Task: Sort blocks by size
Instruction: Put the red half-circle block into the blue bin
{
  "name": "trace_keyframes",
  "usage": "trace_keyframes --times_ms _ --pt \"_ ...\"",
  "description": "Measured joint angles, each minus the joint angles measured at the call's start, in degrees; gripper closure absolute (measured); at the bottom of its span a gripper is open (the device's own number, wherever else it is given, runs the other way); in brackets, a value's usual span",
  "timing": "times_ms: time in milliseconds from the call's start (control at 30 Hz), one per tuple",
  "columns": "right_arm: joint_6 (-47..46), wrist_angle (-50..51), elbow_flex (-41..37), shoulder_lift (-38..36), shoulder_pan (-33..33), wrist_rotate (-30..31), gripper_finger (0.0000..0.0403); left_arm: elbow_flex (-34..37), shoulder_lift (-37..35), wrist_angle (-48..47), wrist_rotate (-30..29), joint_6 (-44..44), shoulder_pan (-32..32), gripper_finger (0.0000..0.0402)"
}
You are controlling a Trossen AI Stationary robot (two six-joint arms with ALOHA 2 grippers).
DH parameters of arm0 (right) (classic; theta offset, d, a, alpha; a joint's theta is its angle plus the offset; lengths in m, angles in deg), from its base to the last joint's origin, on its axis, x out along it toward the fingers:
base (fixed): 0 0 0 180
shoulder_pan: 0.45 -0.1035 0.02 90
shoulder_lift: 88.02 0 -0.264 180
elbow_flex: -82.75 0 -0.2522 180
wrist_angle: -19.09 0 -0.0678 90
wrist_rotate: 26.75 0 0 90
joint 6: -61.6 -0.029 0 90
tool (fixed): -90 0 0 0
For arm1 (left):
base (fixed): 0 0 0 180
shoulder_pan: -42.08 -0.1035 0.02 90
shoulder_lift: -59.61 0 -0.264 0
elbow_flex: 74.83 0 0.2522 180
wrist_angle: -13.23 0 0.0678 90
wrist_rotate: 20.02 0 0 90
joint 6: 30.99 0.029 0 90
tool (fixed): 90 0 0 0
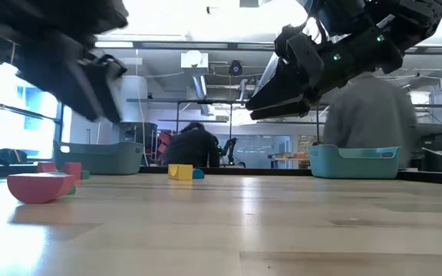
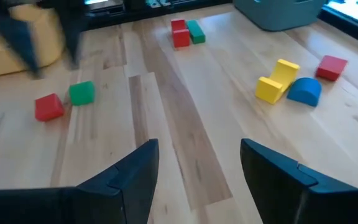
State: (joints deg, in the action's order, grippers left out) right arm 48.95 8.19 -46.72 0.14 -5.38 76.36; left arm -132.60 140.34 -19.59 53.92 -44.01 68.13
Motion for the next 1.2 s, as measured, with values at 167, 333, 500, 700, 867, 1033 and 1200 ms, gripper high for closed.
trace_keyframes --times_ms 167,333,500,700,867,1033,1200 --pt "0.1 0.0 0.0 0.0 0.0 1.1 0.0181 0.0 0.3 4.6 2.0 -1.7 4.9 0.0204" --pt "-0.5 -0.6 0.0 0.0 0.0 1.1 0.0181 0.0 1.4 5.2 1.0 -11.4 8.0 0.0204" --pt "-0.5 -0.9 0.0 0.0 0.0 1.1 0.0181 0.0 5.8 5.6 0.4 -13.7 9.5 0.0204" --pt "-0.4 -0.9 0.0 0.0 0.0 1.1 0.0181 0.0 12.5 8.1 -2.0 -15.4 9.4 0.0203" --pt "-0.2 -0.9 0.0 0.0 0.0 1.1 0.0181 0.0 14.5 6.6 -2.2 -22.2 9.2 0.0203" --pt "-0.1 -0.9 0.0 0.0 0.0 1.1 0.0181 0.0 15.2 6.4 -2.3 -25.2 9.2 0.0204" --pt "-0.3 -0.9 0.0 0.0 0.0 1.1 0.0181 -0.1 15.9 6.5 -1.5 -25.3 9.2 0.0221"
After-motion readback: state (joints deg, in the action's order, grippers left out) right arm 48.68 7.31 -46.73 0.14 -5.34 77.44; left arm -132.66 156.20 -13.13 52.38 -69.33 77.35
